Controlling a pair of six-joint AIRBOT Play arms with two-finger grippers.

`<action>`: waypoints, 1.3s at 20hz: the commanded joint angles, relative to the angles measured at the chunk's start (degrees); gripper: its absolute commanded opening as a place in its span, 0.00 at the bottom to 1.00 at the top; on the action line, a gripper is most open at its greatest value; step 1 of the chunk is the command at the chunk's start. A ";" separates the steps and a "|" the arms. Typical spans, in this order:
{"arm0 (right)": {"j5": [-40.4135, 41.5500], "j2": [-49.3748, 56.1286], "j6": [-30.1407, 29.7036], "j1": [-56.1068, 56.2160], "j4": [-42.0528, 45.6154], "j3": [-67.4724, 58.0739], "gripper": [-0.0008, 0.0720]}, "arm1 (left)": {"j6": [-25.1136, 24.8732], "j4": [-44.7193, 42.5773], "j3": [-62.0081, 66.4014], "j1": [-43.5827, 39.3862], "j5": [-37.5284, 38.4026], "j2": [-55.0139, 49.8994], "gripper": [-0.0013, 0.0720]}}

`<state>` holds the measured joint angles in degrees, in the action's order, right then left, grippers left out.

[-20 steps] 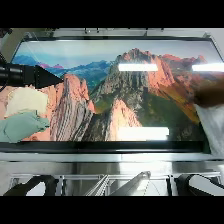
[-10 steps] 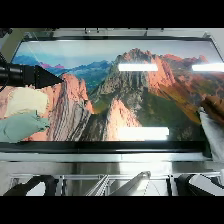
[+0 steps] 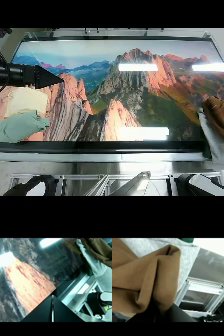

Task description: Fold the shirts.

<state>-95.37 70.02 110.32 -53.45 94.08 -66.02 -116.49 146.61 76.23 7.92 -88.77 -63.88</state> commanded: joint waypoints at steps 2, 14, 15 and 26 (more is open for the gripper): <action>1.95 -0.02 0.50 -0.04 1.31 3.54 0.98 | -0.04 -0.04 -0.02 -0.04 -0.28 0.00 0.06; 0.15 -1.14 -1.66 0.00 -16.70 -10.82 0.98 | -0.55 -0.04 -0.02 -0.04 0.31 0.00 0.06; 2.05 -1.33 -3.96 0.00 -24.96 -11.10 0.98 | -0.55 -0.04 -0.02 -0.04 0.61 0.00 0.06; 12.66 -7.76 -37.05 32.57 -59.80 -9.77 0.04 | -0.50 -1.03 -0.02 -1.77 1.84 0.02 0.05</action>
<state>-86.43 65.47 83.85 -31.90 40.51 -76.60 -116.97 146.45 76.23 7.33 -85.60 -63.88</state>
